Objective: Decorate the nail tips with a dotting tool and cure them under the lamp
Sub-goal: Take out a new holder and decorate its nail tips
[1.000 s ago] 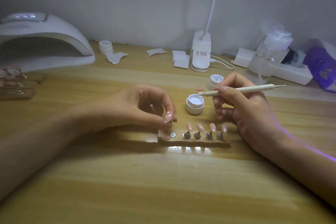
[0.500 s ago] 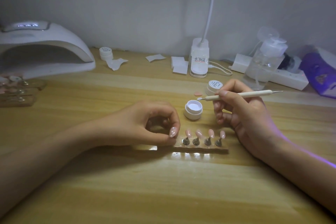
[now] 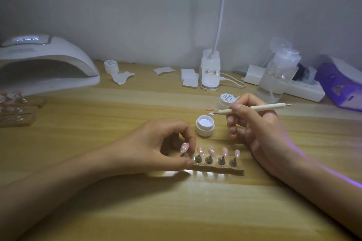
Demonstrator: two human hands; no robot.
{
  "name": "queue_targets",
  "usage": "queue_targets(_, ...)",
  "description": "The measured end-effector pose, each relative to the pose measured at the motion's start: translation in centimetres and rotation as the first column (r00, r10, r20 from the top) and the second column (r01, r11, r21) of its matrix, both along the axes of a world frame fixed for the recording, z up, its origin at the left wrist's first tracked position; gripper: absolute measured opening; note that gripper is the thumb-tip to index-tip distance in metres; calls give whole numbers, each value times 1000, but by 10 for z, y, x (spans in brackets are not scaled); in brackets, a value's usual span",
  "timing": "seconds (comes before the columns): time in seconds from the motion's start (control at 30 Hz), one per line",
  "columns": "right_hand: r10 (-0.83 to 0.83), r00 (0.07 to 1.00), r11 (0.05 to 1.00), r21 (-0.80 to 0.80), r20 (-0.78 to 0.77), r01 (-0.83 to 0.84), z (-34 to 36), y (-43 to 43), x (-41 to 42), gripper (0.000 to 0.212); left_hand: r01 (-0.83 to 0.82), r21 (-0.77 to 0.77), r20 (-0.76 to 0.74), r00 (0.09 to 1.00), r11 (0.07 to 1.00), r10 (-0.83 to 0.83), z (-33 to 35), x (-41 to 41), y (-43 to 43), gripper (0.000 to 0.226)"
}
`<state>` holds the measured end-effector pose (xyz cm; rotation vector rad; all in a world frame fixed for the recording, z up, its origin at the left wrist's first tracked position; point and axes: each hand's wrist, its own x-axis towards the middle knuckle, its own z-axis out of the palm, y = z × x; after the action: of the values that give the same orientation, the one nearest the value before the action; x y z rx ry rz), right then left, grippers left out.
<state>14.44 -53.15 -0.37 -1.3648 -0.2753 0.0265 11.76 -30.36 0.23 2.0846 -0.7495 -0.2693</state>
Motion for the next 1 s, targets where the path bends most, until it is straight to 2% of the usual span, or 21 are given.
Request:
queue_targets(0.2,5,1000,1000,-7,-9,-5,0,0,0,18,-91,-14,98,991,996,92,-3,-7,-11,9)
queue_targets(0.37,5,1000,1000,-10,-5,-5,-1,0,1,18,-117,-68,82,989,991,122,-6,-10,-15,20)
queue_targets(0.5,12,1000,1000,-2,-3,-12,-1,-1,2,17,-146,-89,53,987,985,152,-6,-11,-16,17)
queue_targets(0.63,18,1000,1000,5,-1,-18,-2,-2,2,17,-165,-73,88,981,984,171,-4,-13,-16,18)
queue_targets(0.8,21,1000,1000,8,-7,-21,-2,-2,2,18,-165,-45,154,973,985,170,-4,-14,-13,19)
queue_targets(1.0,-12,1000,999,52,-14,13,-3,-2,3,17,-120,48,351,932,992,95,-3,-16,-14,14)
